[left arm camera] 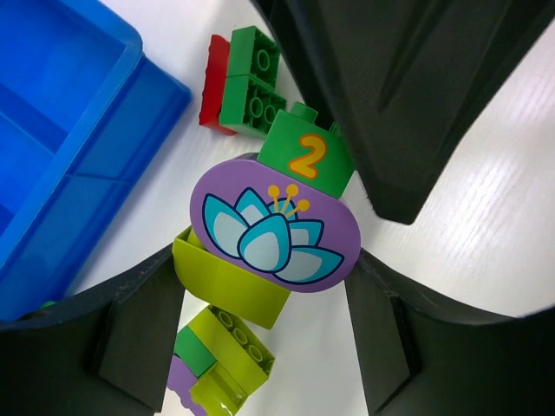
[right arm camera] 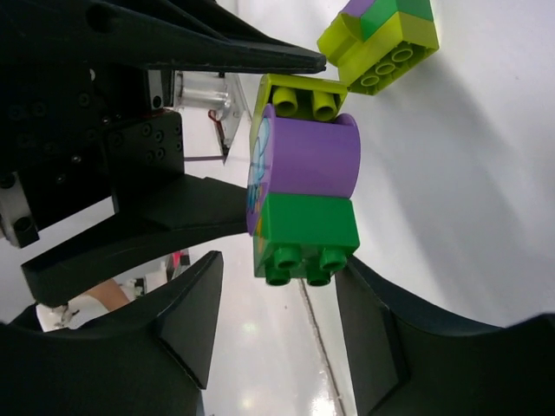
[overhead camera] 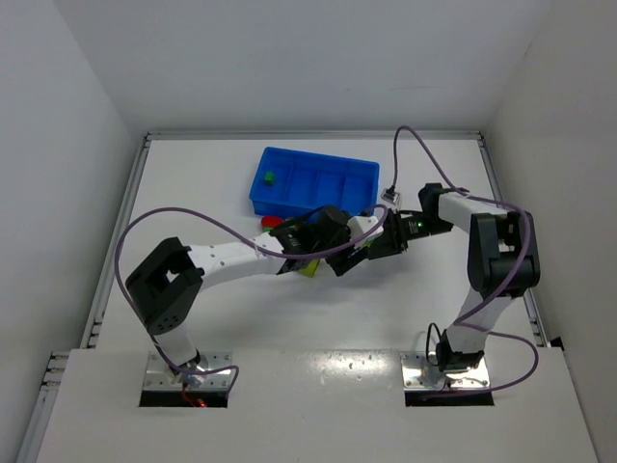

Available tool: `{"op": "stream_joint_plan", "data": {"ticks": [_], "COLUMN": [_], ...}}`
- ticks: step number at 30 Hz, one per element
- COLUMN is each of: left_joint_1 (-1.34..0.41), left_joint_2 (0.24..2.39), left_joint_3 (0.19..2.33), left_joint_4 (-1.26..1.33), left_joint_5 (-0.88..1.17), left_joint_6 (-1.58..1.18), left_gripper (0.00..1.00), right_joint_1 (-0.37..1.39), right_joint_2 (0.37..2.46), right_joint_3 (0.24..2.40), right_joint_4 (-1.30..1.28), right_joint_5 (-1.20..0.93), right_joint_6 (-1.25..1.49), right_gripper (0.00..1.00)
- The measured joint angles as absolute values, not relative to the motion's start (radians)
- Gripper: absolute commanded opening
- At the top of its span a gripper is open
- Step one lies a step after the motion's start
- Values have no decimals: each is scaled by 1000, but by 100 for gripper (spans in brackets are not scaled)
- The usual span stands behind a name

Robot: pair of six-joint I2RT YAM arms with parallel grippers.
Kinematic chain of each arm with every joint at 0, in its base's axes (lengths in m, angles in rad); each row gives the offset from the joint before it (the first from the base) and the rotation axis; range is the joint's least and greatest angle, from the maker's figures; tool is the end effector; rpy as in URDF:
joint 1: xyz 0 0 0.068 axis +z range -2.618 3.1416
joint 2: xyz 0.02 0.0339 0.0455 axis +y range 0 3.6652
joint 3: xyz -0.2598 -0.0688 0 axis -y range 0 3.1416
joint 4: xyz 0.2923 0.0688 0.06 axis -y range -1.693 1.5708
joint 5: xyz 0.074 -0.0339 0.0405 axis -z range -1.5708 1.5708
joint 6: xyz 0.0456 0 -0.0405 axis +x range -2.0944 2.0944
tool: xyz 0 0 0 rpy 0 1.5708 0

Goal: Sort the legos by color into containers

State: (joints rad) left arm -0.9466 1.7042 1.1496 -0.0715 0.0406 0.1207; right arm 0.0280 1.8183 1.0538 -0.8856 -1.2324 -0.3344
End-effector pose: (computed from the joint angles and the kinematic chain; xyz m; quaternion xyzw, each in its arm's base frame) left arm 0.2507 -0.3512 0.1980 0.4608 0.7618 -0.1991 0.4094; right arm 0.3277 0.0522 0.1175 -0.1244 0.8062 0.5757 0.0562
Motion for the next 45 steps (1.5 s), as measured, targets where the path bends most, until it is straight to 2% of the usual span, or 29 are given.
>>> {"op": "stream_joint_plan", "data": {"ticks": [2,3,5,6,9,11,17,23,28,31,40,45], "left_joint_1": [-950,-951,-951,-951,-951,-951,-945,-874,-771,-700,-459,-312], "left_joint_2": [1704,1704,1704,1705,1705,1705,1680,1583,1497,1431,1233,1158], "left_joint_3": [1153,1154,1155,1155,1155,1155,1119,1027,987,984,984,984], "left_joint_4": [-72,-73,-75,-76,-81,-80,-48,-74,-118,-138,-196,-234], "left_joint_5": [40,41,39,39,36,36,34,36,39,46,62,75], "left_joint_6": [120,120,120,120,120,119,119,116,97,79,13,-20], "left_gripper": [0,0,0,0,0,0,0,0,0,0,0,0], "right_joint_1": [30,31,29,28,29,28,22,15,50,102,298,436], "right_joint_2": [1823,1827,1837,1841,1846,1846,1823,1672,1530,1512,1852,2057], "right_joint_3": [1056,1056,1058,1059,1061,1062,1062,1074,1111,1211,1750,1927], "right_joint_4": [-888,-888,-888,-889,-893,-896,-911,-910,-758,-691,-594,-556], "right_joint_5": [-1230,-1230,-1222,-1222,-1226,-1227,-1222,-1180,-998,-879,-577,-447], "right_joint_6": [-335,-336,-337,-337,-339,-342,-354,-342,-192,-111,10,25], "right_gripper": [49,40,30,21,6,0,0,0,0,0,0,0]}}
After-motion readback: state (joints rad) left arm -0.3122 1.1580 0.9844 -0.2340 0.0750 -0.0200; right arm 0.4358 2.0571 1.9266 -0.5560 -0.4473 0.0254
